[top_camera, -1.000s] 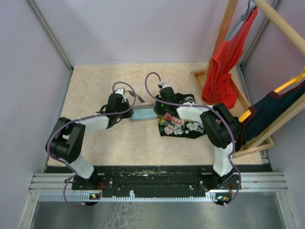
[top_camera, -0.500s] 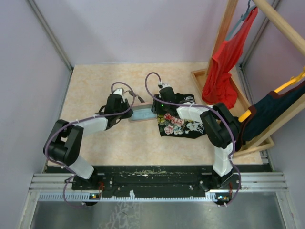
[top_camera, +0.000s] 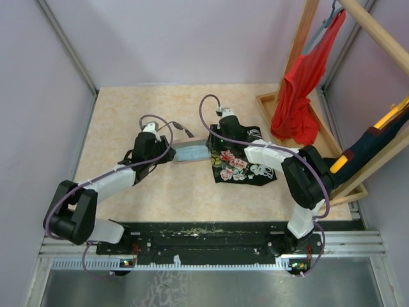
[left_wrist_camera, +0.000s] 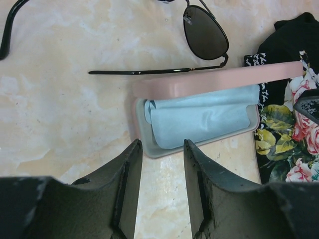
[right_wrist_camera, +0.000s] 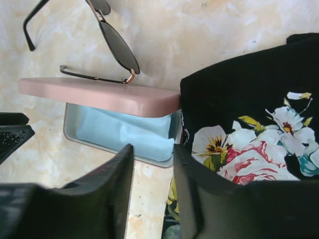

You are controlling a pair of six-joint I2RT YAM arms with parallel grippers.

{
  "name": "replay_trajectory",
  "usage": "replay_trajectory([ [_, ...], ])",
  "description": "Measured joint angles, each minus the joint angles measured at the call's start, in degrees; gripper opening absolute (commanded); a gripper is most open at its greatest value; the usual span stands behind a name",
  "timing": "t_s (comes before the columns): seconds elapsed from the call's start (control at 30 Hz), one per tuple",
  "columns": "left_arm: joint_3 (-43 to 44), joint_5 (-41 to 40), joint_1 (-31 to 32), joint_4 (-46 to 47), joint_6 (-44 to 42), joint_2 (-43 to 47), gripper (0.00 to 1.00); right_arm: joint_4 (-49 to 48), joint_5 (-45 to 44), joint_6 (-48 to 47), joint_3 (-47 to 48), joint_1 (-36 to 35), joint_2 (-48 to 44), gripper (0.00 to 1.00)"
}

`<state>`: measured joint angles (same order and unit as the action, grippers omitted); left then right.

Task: Organize the sunglasses
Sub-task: Place the glasses cleaning cloth in the sunglasses case.

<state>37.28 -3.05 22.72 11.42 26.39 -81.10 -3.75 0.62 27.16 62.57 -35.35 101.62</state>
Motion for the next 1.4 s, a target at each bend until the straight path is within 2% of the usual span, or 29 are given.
replay_trajectory([
  [0.17,-3.3,-0.4,0.0,-0.9,2.1,5.9,0.45,-1.0,3.1,-1.1,-1.5,0.0,-1.4,0.13],
  [0.4,-6.9,-0.4,-0.1,-3.1,4.7,13.0,0.45,-3.1,6.6,-1.1,-1.4,0.0,0.8,0.05],
  [0.67,-7.9,-0.3,-0.1,-4.7,5.3,14.1,0.44,-3.8,8.4,-0.9,1.6,0.0,7.8,0.03],
  [1.13,-7.9,-0.3,-0.1,-5.0,5.3,14.1,0.44,-3.8,6.8,-0.4,5.2,0.0,12.2,0.01],
  [1.4,-7.9,-0.3,-0.1,-5.1,5.3,14.1,0.44,-3.9,5.6,-0.4,5.5,-0.1,12.6,0.03],
])
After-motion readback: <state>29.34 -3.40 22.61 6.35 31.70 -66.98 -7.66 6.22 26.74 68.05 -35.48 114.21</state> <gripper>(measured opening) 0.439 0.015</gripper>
